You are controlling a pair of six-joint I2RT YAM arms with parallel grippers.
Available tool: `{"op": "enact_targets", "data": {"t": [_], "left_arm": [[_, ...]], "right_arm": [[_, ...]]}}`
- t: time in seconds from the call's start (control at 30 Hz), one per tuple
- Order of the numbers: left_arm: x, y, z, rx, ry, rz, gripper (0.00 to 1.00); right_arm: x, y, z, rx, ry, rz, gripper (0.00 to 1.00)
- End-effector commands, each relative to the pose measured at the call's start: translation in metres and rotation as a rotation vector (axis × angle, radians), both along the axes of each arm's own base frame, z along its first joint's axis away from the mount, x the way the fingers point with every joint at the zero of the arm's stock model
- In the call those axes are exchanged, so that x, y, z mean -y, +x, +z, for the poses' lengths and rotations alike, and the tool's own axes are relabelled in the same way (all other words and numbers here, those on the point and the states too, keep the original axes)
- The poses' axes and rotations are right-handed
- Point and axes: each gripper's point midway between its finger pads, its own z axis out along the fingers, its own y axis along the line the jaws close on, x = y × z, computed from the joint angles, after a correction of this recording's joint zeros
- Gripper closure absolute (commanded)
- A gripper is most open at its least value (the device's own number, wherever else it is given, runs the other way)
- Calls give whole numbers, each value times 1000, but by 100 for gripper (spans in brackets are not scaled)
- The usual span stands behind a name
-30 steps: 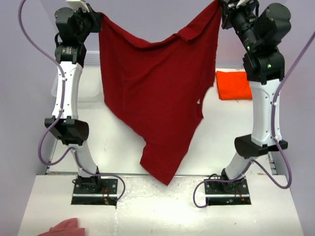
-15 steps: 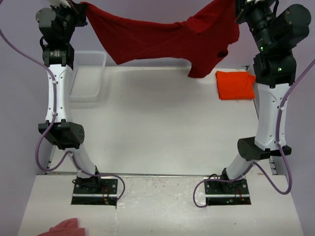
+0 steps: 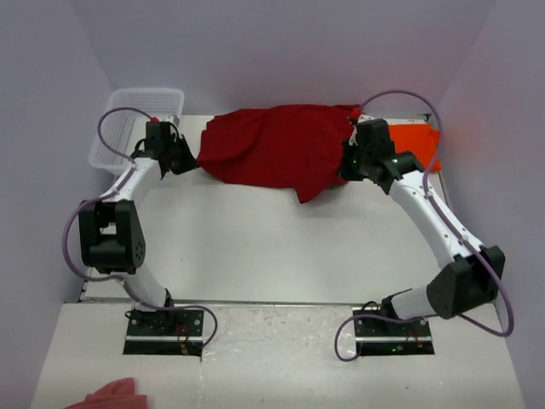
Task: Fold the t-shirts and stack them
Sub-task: Flatten out the tshirt
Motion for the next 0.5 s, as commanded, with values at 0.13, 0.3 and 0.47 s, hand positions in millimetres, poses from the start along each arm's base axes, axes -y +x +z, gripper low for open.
{"op": "enact_targets", "data": {"t": [0.13, 0.3, 0.47], "left_arm": [[26, -77, 63, 74, -12, -42, 100], [17, -108, 28, -71, 52, -47, 100], [17, -137, -2, -155, 53, -56, 100]], "right_arm": [[40, -59, 63, 122, 105, -262, 100], [54, -95, 31, 87, 80, -292, 100], [67, -119, -8, -9, 26, -331, 100]]}}
